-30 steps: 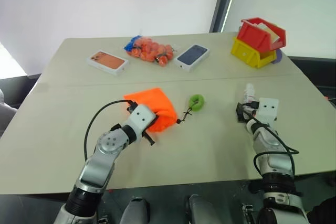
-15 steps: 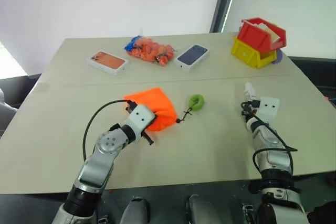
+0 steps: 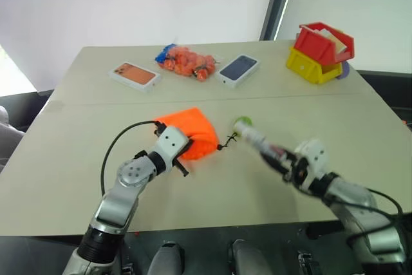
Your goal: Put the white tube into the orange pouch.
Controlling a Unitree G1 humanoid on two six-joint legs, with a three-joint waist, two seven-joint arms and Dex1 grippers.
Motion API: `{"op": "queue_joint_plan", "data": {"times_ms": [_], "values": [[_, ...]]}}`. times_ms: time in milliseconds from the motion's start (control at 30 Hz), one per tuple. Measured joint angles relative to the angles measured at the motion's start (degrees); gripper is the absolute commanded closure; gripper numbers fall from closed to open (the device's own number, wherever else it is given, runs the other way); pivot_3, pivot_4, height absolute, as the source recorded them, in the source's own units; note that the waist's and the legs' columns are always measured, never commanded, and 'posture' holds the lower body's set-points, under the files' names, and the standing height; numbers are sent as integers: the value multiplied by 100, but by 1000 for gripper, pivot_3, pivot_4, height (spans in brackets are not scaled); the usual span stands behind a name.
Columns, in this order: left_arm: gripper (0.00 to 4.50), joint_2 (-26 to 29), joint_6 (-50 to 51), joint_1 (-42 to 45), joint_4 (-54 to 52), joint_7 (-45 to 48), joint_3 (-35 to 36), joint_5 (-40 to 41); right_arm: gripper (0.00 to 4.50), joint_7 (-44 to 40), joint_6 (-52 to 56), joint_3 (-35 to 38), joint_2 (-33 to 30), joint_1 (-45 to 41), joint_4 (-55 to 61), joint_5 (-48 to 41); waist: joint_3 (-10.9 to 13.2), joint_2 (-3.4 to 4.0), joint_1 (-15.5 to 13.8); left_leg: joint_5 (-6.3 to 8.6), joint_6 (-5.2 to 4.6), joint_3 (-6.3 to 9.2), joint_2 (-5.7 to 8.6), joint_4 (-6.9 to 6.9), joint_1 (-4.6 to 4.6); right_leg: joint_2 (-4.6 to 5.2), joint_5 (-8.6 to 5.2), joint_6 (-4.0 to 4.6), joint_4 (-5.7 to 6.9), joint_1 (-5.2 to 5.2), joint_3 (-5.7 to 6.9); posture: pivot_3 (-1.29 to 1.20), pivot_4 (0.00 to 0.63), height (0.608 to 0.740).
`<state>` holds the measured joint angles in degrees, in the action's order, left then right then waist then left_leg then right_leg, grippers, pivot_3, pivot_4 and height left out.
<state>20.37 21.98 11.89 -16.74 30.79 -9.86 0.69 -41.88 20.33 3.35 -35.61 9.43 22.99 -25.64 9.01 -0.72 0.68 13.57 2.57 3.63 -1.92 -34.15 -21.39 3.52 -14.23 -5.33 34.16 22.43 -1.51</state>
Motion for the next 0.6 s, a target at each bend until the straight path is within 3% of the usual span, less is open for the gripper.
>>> {"op": "queue_joint_plan", "data": {"times_ms": [133, 300, 600], "values": [[4500, 19, 0, 33, 15, 31, -2, 22, 3371, -169, 430, -388, -110, 83, 324, -49, 6, -13, 34, 1, 2, -2, -1, -6, 3, 2, 3, 6, -3, 7, 0, 0, 150, 740], [4500, 39, 2, 54, -2, 82, -14, 106, 3371, 201, 621, -1001, 369, -623, 359, 243, 8, -16, 23, 1, 4, -1, 1, -7, -1, 3, 4, 7, -7, 10, 0, 0, 150, 740], [4500, 46, 4, 7, -243, 179, -22, 254, 3371, 771, 610, -1354, 1046, -1354, -370, 848, 3, -22, -5, 0, 2, 0, 4, 13, -7, 0, 11, 18, -2, 12, 1, 0, 150, 740]]}}
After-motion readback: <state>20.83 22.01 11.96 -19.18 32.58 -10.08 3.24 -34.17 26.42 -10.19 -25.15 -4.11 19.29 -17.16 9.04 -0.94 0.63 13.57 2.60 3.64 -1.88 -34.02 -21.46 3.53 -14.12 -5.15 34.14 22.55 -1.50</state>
